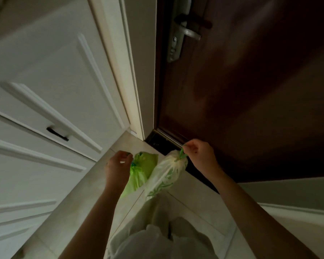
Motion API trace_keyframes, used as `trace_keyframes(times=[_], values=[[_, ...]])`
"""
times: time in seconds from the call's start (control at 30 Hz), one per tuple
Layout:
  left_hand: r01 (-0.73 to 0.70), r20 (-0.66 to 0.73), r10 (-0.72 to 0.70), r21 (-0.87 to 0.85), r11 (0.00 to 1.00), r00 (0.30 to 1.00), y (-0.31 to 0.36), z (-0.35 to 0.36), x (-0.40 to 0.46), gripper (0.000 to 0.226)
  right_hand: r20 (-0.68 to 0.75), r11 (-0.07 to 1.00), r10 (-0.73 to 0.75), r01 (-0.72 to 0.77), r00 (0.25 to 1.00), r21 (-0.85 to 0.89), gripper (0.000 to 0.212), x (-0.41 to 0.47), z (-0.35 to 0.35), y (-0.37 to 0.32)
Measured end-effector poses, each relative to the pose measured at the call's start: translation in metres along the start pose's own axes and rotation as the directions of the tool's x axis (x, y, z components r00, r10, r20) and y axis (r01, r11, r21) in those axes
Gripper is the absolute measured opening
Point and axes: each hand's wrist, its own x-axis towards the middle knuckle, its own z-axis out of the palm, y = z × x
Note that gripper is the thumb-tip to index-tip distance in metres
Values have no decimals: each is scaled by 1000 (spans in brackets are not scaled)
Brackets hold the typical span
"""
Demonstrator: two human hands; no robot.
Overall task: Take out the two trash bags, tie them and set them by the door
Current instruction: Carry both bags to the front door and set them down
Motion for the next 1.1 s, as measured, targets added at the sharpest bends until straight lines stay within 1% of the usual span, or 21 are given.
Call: trace_keyframes(times=[0.13, 0.33, 0.5, 0.6, 0.77, 0.97, 1.03, 1.1], values=[[53, -8, -53, 23, 998, 999, 2, 18, 27, 13, 58, 998, 44, -41, 997, -44, 16, 44, 0, 3], [143, -81, -141, 20, 989, 987, 6, 43, 58, 10, 188, 998, 23, -10, 982, -70, 15, 110, 13, 6], [241, -170, -232, 37, 970, 958, 1, 71, 82, 9, 278, 999, 41, -37, 960, -21, 15, 167, 28, 17], [280, -231, -274, -4, 960, 934, -10, 92, 100, 8, 309, 999, 49, -50, 950, -5, 15, 202, 44, 33], [313, -315, -314, -53, 948, 896, -50, 139, 127, 8, 347, 997, 48, -67, 937, 43, 11, 249, 86, 77], [336, -357, -350, -104, 936, 866, -97, 183, 141, 11, 423, 1000, 20, -22, 906, -2, 19, 274, 137, 124], [319, -370, -330, -94, 943, 868, -111, 195, 141, 9, 435, 1000, 13, -15, 900, 1, 17, 277, 150, 134], [270, -373, -271, -54, 961, 888, -126, 208, 140, 7, 434, 1000, 2, -12, 901, 19, 17, 279, 163, 144]])
